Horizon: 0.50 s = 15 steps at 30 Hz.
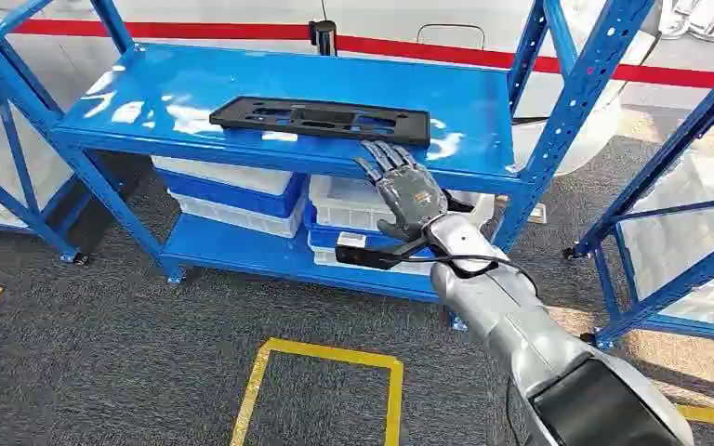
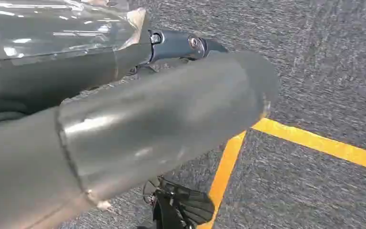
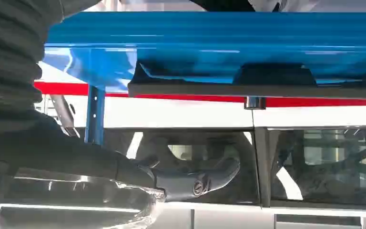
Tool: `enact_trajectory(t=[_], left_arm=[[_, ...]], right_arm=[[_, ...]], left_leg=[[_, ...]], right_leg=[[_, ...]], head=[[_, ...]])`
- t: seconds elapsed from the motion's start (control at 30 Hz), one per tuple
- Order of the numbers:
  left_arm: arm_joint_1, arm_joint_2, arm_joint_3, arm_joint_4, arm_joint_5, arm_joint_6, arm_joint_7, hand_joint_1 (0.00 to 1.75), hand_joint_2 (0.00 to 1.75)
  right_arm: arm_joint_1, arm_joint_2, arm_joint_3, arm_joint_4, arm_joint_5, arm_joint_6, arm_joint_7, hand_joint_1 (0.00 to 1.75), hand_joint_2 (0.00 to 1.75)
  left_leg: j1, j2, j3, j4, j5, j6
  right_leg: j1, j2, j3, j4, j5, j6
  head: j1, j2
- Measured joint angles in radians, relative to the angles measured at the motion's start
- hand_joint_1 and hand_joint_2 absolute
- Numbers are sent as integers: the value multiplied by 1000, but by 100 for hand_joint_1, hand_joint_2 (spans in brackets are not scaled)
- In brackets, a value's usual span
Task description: Take the parts from the cabinet and place them on the table.
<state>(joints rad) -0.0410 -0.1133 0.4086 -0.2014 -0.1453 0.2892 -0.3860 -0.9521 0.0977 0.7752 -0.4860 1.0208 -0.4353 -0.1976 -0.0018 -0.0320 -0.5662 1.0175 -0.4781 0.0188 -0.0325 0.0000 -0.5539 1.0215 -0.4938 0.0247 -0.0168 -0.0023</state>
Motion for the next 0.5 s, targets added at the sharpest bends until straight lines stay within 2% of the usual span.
enact_trajectory(t=[0.17,0.2,0.23,0.27,0.3,0.33,0.37,0.4,0.43,0.47,0.5], left_arm=[[0,3,0,0,0,6,6,0,0],[0,3,0,0,0,6,6,0,0],[-1,3,0,0,0,6,6,0,0],[0,3,0,0,-1,6,6,0,0],[0,4,0,0,-2,6,6,0,0],[0,0,0,0,-2,7,6,0,0],[0,1,0,0,-3,8,8,0,0],[0,1,0,0,-3,8,8,0,0],[0,1,0,0,-3,10,8,0,0],[0,0,0,0,-4,10,8,0,0],[1,-1,0,0,-6,10,9,0,0]], right_arm=[[0,0,-1,4,0,0,0,0,175],[0,1,-2,4,0,0,0,0,175],[0,1,-3,4,1,-1,0,0,175],[-1,0,-4,4,1,-1,0,0,175],[-2,0,-5,4,2,-1,0,0,175],[-3,-1,-8,4,2,-2,0,0,175],[-9,-2,-9,4,3,-2,-1,0,175],[-12,-2,-10,4,3,-2,-1,0,175],[-10,-2,-13,4,3,-2,-1,0,175],[-7,-4,-13,4,3,-2,-1,0,175],[1,-6,-15,5,3,-2,-1,0,175]], left_leg=[[-1,0,-6,10,-6,10],[-1,0,-9,3,-6,16],[-1,0,-8,-3,-10,24],[-1,0,0,-7,-11,32],[0,-2,10,-13,-6,36],[5,2,24,-24,-2,38],[7,2,26,-25,-1,42],[7,2,27,-25,-1,42],[7,2,27,-24,-2,43],[7,1,27,-24,-3,43],[8,-3,31,-24,-7,40]], right_leg=[[-2,0,0,-3,2,4],[-1,0,6,2,12,12],[5,0,4,13,20,23],[4,1,5,11,24,30],[4,0,4,17,23,30],[3,0,-14,42,9,29],[4,1,-38,85,-10,28],[4,1,-78,151,-38,26],[4,1,-133,241,-71,23],[4,1,-159,281,-83,21],[3,1,-183,298,-75,31]], head=[[0,0],[0,0],[0,0],[0,0],[1,0],[2,0],[3,0],[3,0],[2,0],[3,0],[1,0]])
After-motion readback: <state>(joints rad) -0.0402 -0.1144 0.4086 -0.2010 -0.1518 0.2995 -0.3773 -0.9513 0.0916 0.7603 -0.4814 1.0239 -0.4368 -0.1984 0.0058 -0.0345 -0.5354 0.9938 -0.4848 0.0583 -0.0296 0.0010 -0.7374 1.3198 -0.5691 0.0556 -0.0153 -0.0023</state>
